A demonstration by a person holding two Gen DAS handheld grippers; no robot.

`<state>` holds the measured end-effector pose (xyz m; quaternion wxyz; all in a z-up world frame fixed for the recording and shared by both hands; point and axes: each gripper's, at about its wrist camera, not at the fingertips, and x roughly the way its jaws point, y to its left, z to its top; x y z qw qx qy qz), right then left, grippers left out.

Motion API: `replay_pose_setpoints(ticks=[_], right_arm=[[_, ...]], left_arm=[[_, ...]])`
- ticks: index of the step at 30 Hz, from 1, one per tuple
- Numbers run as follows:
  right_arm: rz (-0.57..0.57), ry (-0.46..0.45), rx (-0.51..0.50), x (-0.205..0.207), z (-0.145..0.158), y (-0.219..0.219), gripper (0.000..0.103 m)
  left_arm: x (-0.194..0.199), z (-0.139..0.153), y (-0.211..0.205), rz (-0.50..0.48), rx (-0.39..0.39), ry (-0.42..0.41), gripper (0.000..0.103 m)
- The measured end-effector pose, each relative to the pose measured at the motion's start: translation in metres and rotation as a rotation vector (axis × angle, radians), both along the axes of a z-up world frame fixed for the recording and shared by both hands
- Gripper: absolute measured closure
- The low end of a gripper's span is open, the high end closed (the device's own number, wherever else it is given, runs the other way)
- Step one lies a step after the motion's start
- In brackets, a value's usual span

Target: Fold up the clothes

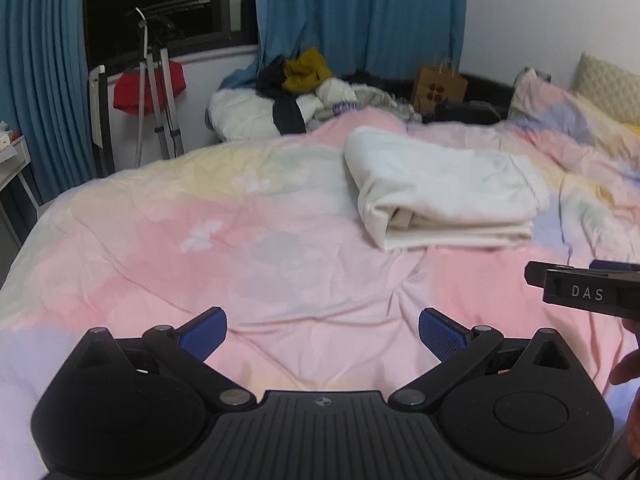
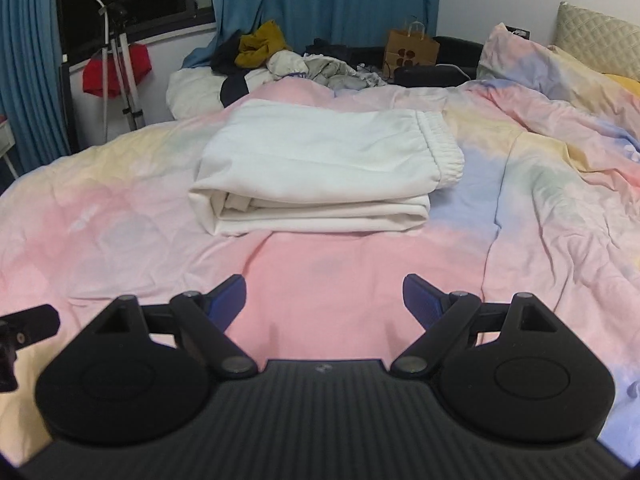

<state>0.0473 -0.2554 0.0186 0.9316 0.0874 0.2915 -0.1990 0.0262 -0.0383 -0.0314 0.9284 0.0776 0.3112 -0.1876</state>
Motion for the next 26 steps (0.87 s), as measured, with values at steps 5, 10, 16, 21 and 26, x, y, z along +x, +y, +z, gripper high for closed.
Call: replay_pose_setpoints(ticks=[5,10,16,21,26], right_arm=[[-0.033,-0.113,-0.01,-0.015,0.014,-0.005,0.016],[-0.054,-0.182,-0.019,-0.024,0.023,-0.007,0.016],[-0.049,-0.211,-0.034,-0.028,0.025,-0.006,0.016],[-0.045,-0.235,-0.046,-0.031,0.028,-0.006,0.016],[-0.043,-0.233,-0.046,-0.03,0.028,-0.006,0.016]], left_arm=[[-0.01,0.014,0.003,0.002,-0.045,-0.094,0.0],[-0.022,0.028,0.006,0.002,-0.083,-0.184,0.0],[-0.03,0.037,0.006,0.0,-0.103,-0.243,0.0],[-0.031,0.039,0.008,-0.006,-0.107,-0.235,0.0],[-0.032,0.039,0.009,-0.004,-0.105,-0.233,0.0]])
